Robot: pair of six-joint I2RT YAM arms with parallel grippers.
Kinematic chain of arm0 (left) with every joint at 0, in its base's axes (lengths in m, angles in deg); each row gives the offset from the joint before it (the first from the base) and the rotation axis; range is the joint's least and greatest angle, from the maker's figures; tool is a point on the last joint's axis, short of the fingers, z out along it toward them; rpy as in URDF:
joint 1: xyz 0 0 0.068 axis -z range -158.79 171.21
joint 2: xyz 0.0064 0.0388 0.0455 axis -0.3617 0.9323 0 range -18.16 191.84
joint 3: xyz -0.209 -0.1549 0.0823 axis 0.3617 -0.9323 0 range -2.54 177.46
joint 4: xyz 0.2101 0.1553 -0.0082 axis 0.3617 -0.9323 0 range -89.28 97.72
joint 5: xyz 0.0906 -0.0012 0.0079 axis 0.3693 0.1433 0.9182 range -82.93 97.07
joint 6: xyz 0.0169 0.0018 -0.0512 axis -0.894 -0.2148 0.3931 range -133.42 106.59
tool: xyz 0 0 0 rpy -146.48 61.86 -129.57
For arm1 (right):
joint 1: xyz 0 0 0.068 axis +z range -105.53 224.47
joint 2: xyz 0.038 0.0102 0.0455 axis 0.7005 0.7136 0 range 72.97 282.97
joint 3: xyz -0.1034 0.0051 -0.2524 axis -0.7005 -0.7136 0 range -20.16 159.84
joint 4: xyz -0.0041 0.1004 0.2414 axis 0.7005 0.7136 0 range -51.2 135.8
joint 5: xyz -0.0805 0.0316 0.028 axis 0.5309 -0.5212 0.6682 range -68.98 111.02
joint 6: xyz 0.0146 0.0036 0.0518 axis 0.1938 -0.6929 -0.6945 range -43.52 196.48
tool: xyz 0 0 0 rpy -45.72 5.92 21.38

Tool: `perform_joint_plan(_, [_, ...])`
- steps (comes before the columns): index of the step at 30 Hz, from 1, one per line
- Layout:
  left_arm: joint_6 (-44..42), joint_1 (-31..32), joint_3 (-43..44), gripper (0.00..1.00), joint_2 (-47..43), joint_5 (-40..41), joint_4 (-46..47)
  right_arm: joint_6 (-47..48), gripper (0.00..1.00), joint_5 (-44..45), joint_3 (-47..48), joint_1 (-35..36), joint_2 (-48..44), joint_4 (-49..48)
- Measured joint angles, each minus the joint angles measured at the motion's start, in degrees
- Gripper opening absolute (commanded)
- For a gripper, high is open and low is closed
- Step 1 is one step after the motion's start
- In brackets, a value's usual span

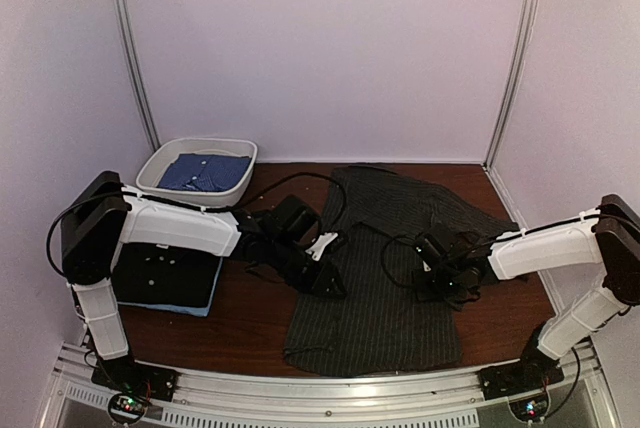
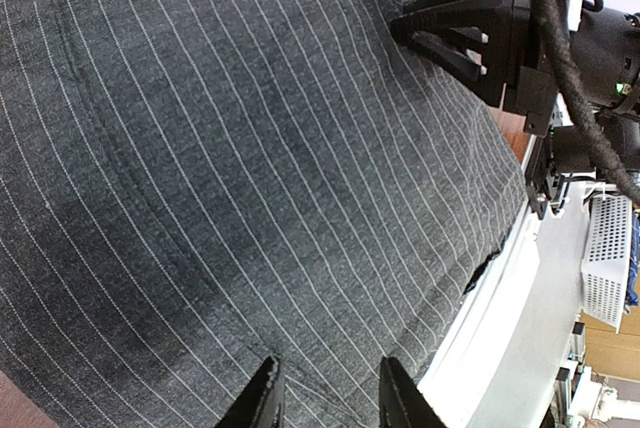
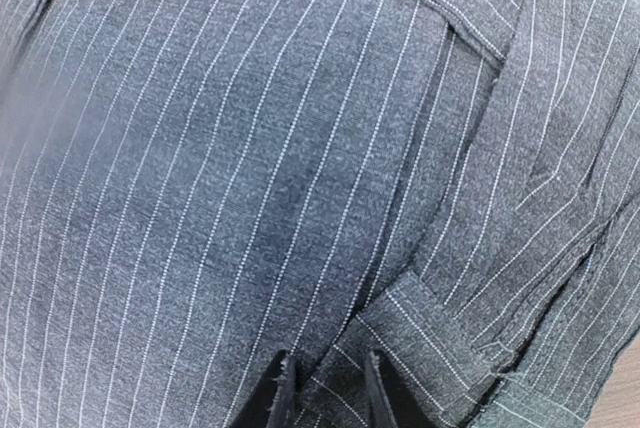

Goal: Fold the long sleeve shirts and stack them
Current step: Pick up the sleeve from the 1/3-folded shirt.

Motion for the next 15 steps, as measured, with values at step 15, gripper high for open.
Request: perform_joint_plan(15, [0.04, -0.02, 0.00, 0.33, 0.02, -0.04, 0.00, -1.25, 0.00, 3.65, -0.02, 0.09, -5.53, 3.13])
